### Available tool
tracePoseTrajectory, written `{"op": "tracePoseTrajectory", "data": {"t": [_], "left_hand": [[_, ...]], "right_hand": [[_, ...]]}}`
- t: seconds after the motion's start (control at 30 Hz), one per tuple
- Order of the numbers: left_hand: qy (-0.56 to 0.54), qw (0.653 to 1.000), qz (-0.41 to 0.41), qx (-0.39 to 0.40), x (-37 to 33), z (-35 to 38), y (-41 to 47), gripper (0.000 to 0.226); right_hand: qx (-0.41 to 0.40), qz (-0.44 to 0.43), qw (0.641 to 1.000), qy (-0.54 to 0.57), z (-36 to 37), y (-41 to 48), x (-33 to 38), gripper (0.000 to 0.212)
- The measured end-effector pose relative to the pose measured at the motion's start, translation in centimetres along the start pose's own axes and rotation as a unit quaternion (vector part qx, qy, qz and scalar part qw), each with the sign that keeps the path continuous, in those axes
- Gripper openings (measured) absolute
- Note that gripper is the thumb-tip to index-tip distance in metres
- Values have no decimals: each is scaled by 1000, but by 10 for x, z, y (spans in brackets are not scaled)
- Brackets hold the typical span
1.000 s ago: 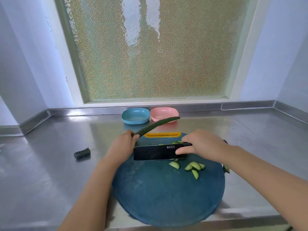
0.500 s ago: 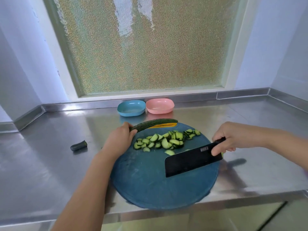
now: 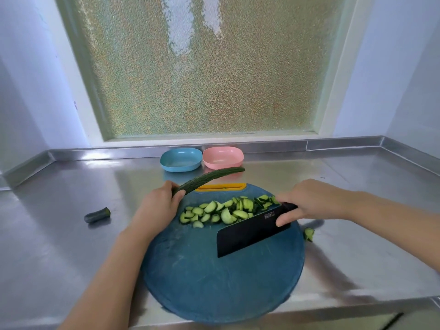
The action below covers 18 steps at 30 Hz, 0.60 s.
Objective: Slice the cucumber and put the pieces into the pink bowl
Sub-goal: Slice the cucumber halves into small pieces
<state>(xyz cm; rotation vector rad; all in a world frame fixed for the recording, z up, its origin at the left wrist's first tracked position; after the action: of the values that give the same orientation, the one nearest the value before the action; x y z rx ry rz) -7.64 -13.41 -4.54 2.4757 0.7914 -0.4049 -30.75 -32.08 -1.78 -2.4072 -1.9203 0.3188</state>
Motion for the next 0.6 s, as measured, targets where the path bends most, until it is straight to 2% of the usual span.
{"op": "tracePoseTrajectory", "data": {"t": [0.13,0.23,0.43,0.6], "left_hand": [[-4,1000,-4,0,-1,-1,-1,26],[-19,1000,-12,-10,2,-3,-1,25],[-4,999,-37,-13,14,-5,2,26],[-36,998,-52,-5,21,-4,3,22]], "right_hand": [[-32,2,999,-5,4,18,-4,47],[-54,18,998,-14,6,29,-7,57],[-91,30,995,-21,3,42,-4,57],[-90,24,994,-51,-5,51,12,55]]}}
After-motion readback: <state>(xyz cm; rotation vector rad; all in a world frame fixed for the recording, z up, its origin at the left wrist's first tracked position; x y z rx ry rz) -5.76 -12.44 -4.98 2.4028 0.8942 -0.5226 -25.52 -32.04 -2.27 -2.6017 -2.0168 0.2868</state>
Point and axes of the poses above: each hand's wrist, its own y-axis towards the middle knuckle, its own z-axis out of the palm, x = y × z, the point moved 5 cm from there along y, towards the middle knuckle, and after that the axes turned 1 degree about y, right-handed, at the moved point
